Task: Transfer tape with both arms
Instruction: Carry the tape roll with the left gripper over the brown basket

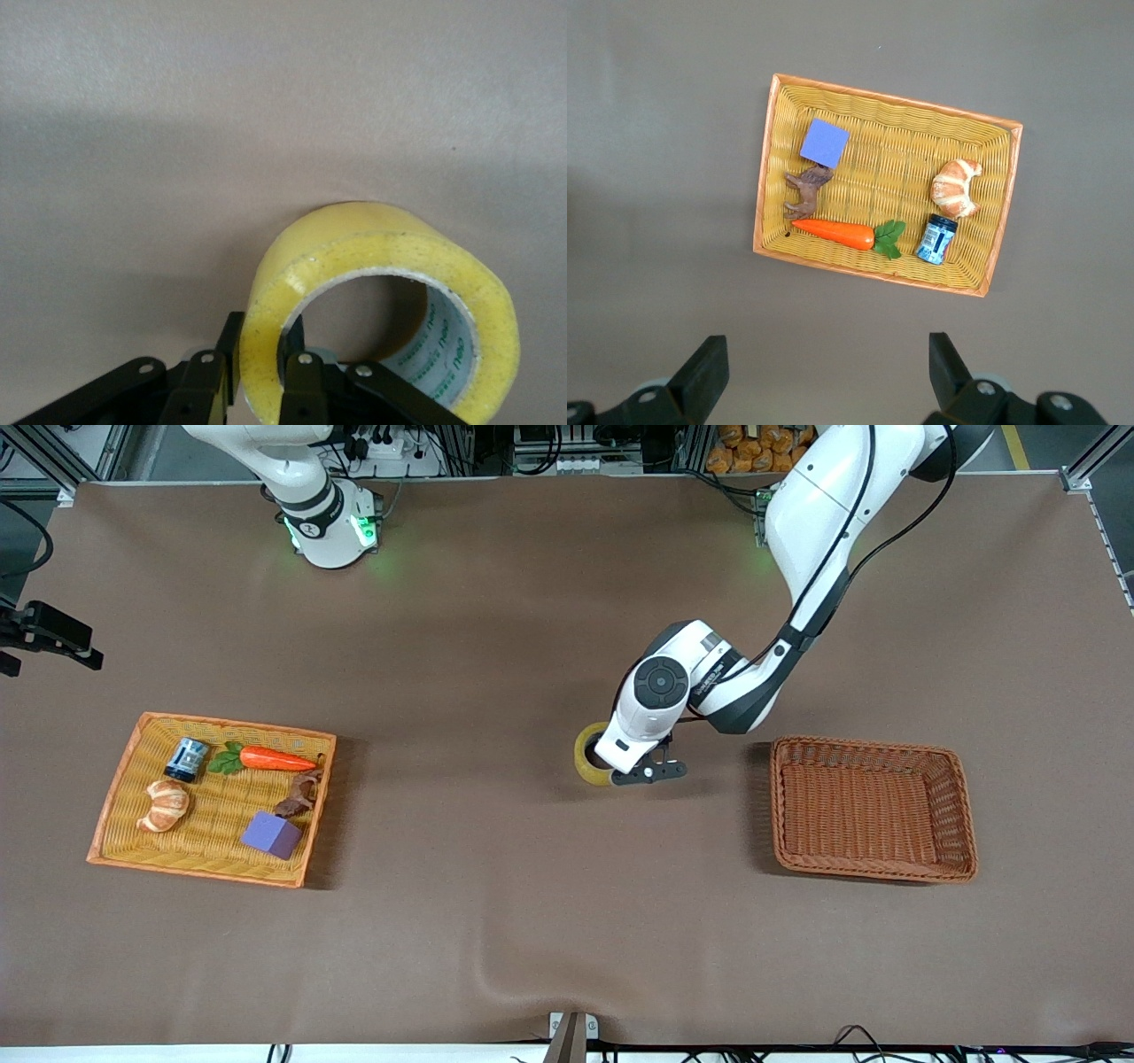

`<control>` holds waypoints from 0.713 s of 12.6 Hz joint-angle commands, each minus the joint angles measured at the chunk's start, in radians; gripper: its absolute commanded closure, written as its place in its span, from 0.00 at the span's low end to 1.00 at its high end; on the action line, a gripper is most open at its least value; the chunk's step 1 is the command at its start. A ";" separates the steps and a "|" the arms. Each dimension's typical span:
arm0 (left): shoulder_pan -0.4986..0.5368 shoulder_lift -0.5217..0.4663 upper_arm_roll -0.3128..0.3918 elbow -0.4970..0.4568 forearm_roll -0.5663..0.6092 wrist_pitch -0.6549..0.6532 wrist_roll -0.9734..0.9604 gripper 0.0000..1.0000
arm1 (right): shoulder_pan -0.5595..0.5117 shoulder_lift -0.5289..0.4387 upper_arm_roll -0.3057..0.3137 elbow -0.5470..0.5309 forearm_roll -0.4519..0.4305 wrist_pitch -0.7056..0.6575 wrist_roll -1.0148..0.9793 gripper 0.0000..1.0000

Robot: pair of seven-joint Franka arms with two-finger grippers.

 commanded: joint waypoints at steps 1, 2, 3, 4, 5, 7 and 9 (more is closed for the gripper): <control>0.060 -0.108 -0.004 0.008 0.028 -0.057 -0.012 1.00 | -0.001 0.002 0.001 0.019 -0.016 -0.017 -0.014 0.00; 0.095 -0.161 -0.008 0.009 0.025 -0.106 0.009 1.00 | -0.001 0.002 -0.001 0.019 -0.016 -0.017 -0.014 0.00; 0.138 -0.212 -0.011 0.010 0.014 -0.136 0.057 1.00 | -0.003 0.002 -0.001 0.019 -0.016 -0.019 -0.014 0.00; 0.185 -0.255 -0.013 0.010 0.007 -0.162 0.119 1.00 | -0.005 0.002 -0.001 0.019 -0.016 -0.019 -0.014 0.00; 0.230 -0.287 -0.013 0.008 -0.010 -0.186 0.181 1.00 | -0.008 0.002 -0.001 0.019 -0.016 -0.019 -0.014 0.00; 0.346 -0.324 -0.013 0.005 -0.041 -0.229 0.372 1.00 | -0.008 -0.002 0.001 0.017 -0.016 -0.019 -0.014 0.00; 0.467 -0.328 -0.013 -0.001 -0.081 -0.251 0.594 1.00 | -0.008 -0.008 0.001 0.017 -0.016 -0.025 -0.014 0.00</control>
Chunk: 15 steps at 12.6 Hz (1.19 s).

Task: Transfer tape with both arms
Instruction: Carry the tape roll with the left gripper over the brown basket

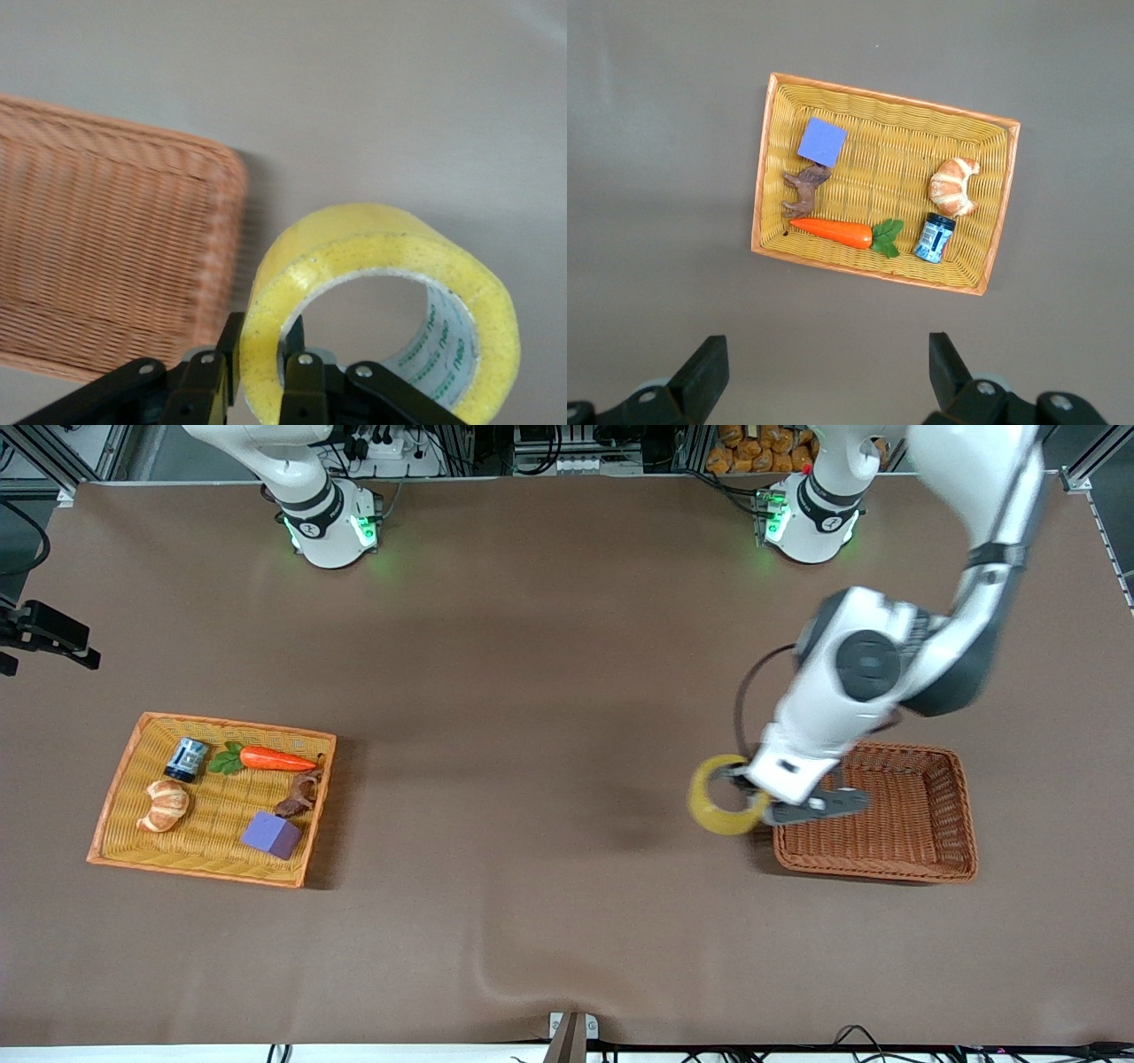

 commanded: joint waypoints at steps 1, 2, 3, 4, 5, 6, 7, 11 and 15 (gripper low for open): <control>0.160 -0.009 -0.015 -0.042 -0.042 -0.010 0.291 1.00 | -0.004 -0.007 0.004 0.012 -0.015 -0.020 -0.011 0.00; 0.207 0.002 -0.015 -0.052 -0.042 -0.008 0.390 1.00 | -0.004 -0.007 0.004 0.009 -0.016 -0.020 -0.011 0.00; 0.244 0.023 -0.015 -0.050 -0.040 -0.007 0.471 1.00 | -0.005 -0.007 0.005 0.010 -0.015 -0.019 -0.007 0.00; 0.275 0.048 -0.014 -0.050 -0.040 0.004 0.548 1.00 | -0.005 -0.012 0.007 0.007 -0.015 -0.020 0.002 0.00; 0.309 0.086 -0.014 -0.046 -0.039 0.021 0.634 1.00 | -0.005 -0.020 0.010 0.007 -0.013 -0.020 0.018 0.00; 0.333 0.120 -0.014 -0.043 -0.030 0.047 0.698 1.00 | -0.013 -0.020 0.013 0.007 -0.010 -0.023 0.050 0.00; 0.323 0.134 -0.009 -0.038 -0.014 0.061 0.723 1.00 | -0.025 -0.020 0.024 0.006 -0.008 -0.030 0.073 0.00; 0.334 0.192 -0.006 -0.026 0.057 0.122 0.759 1.00 | -0.058 -0.020 0.063 0.006 0.001 -0.049 0.133 0.00; 0.327 0.240 -0.005 -0.020 0.096 0.156 0.774 1.00 | -0.047 -0.020 0.063 0.007 0.007 -0.054 0.134 0.00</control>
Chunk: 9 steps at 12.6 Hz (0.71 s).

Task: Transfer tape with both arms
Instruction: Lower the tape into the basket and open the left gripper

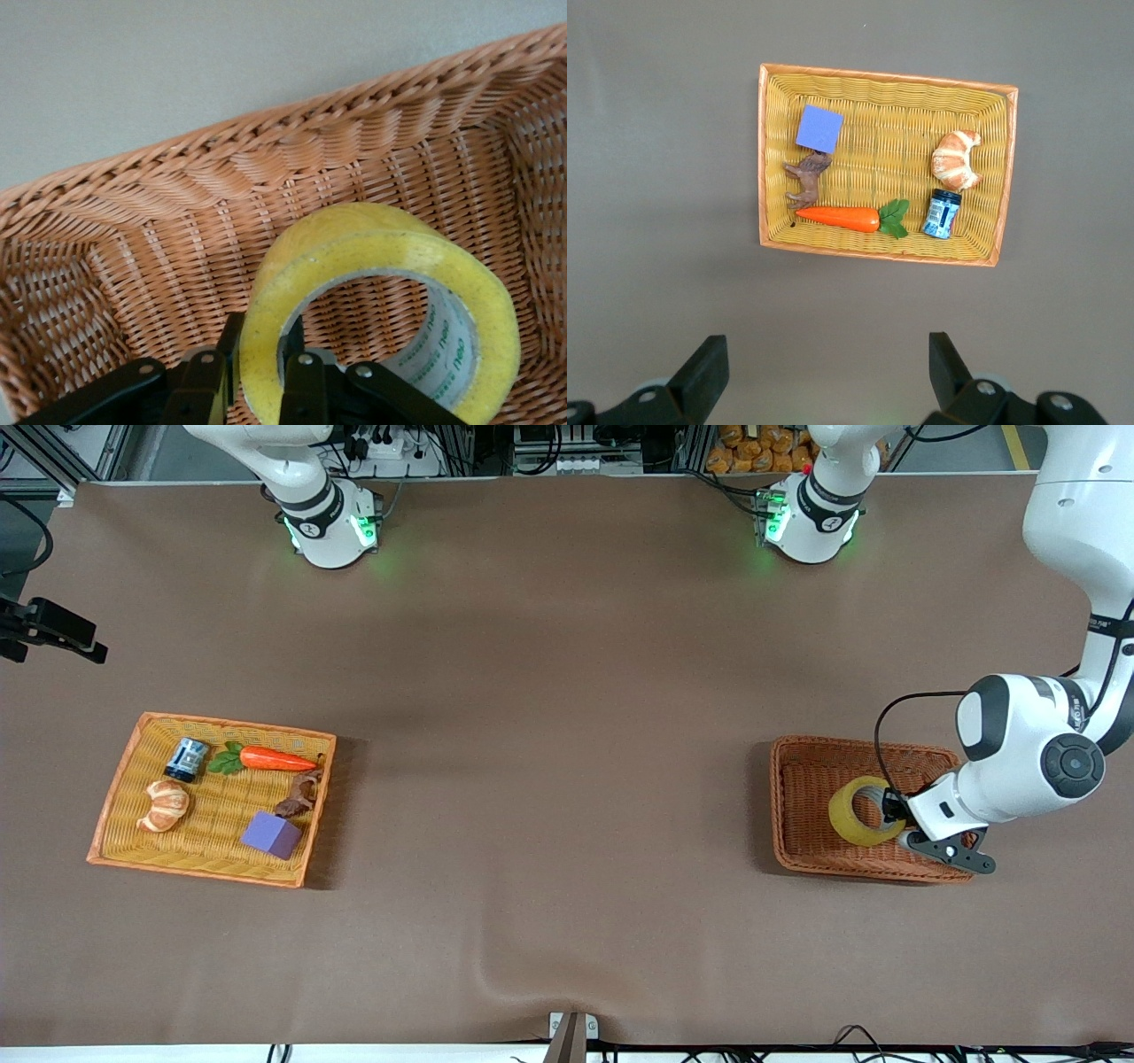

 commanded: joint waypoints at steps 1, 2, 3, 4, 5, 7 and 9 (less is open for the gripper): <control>-0.009 0.028 -0.007 0.023 0.022 0.010 0.005 0.74 | -0.021 -0.014 0.024 0.003 0.007 -0.011 0.017 0.00; -0.010 0.023 -0.007 0.023 0.022 0.010 -0.001 0.08 | -0.021 -0.014 0.024 0.005 0.004 -0.003 0.015 0.00; -0.004 0.012 -0.014 0.023 0.014 0.005 -0.001 0.00 | -0.021 -0.011 0.024 0.008 0.003 0.011 0.015 0.00; -0.010 -0.023 -0.016 0.023 0.011 -0.006 -0.006 0.00 | -0.021 -0.011 0.024 0.006 0.005 0.014 0.015 0.00; -0.013 -0.054 -0.019 0.028 0.013 -0.029 -0.008 0.00 | -0.021 -0.011 0.024 0.002 0.005 0.008 0.015 0.00; -0.033 -0.121 -0.019 0.083 0.004 -0.126 -0.011 0.00 | -0.023 -0.006 0.022 0.005 0.003 -0.004 0.017 0.00; -0.033 -0.188 -0.055 0.140 -0.015 -0.243 -0.110 0.00 | -0.026 -0.005 0.022 0.009 0.008 0.002 0.017 0.00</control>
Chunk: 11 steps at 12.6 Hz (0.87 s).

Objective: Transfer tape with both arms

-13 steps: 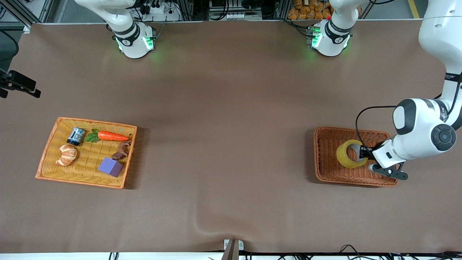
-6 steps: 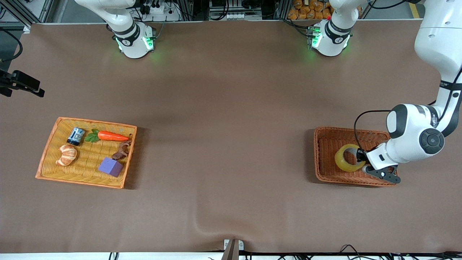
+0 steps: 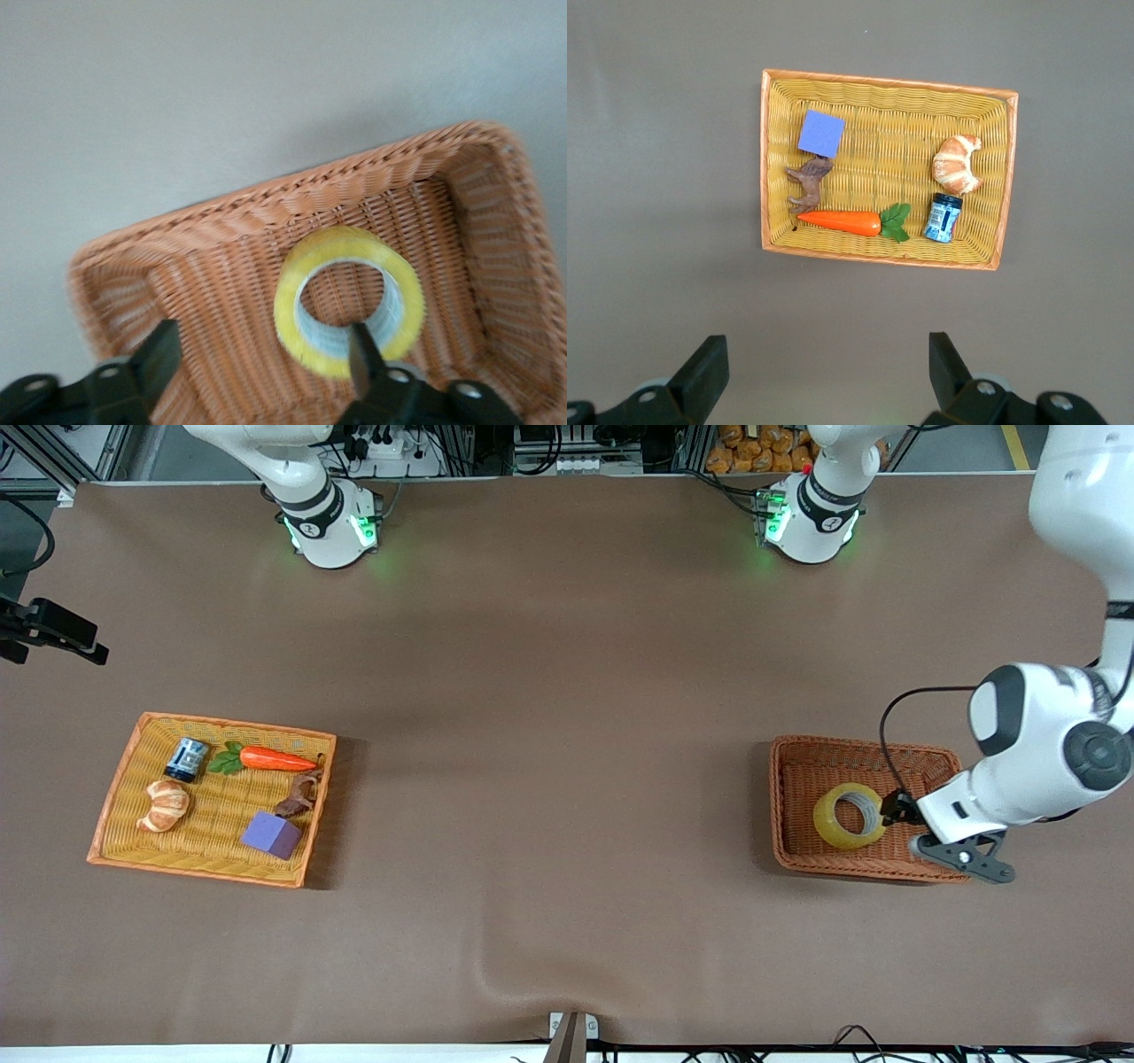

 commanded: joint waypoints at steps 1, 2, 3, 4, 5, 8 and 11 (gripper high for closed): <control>-0.007 -0.119 -0.045 0.044 -0.015 -0.156 -0.154 0.00 | -0.021 -0.003 0.019 0.007 0.008 -0.002 0.011 0.00; -0.007 -0.160 -0.064 0.056 -0.015 -0.212 -0.223 0.00 | -0.015 -0.003 0.019 0.007 0.008 -0.001 0.012 0.00; -0.007 -0.194 -0.079 0.071 -0.015 -0.266 -0.259 0.00 | -0.015 -0.003 0.019 0.007 0.008 -0.001 0.012 0.00; -0.007 -0.222 -0.085 0.094 -0.015 -0.320 -0.273 0.00 | -0.015 -0.003 0.017 0.007 0.010 0.001 0.012 0.00; -0.007 -0.248 -0.090 0.113 -0.021 -0.381 -0.280 0.00 | -0.018 -0.003 0.017 0.008 0.011 0.007 0.012 0.00; -0.001 -0.311 -0.099 0.141 -0.030 -0.469 -0.282 0.00 | -0.018 0.000 0.016 0.007 0.016 0.021 0.012 0.00; -0.057 -0.387 -0.020 0.132 -0.100 -0.506 -0.274 0.00 | -0.012 0.000 0.019 0.007 0.016 0.022 0.012 0.00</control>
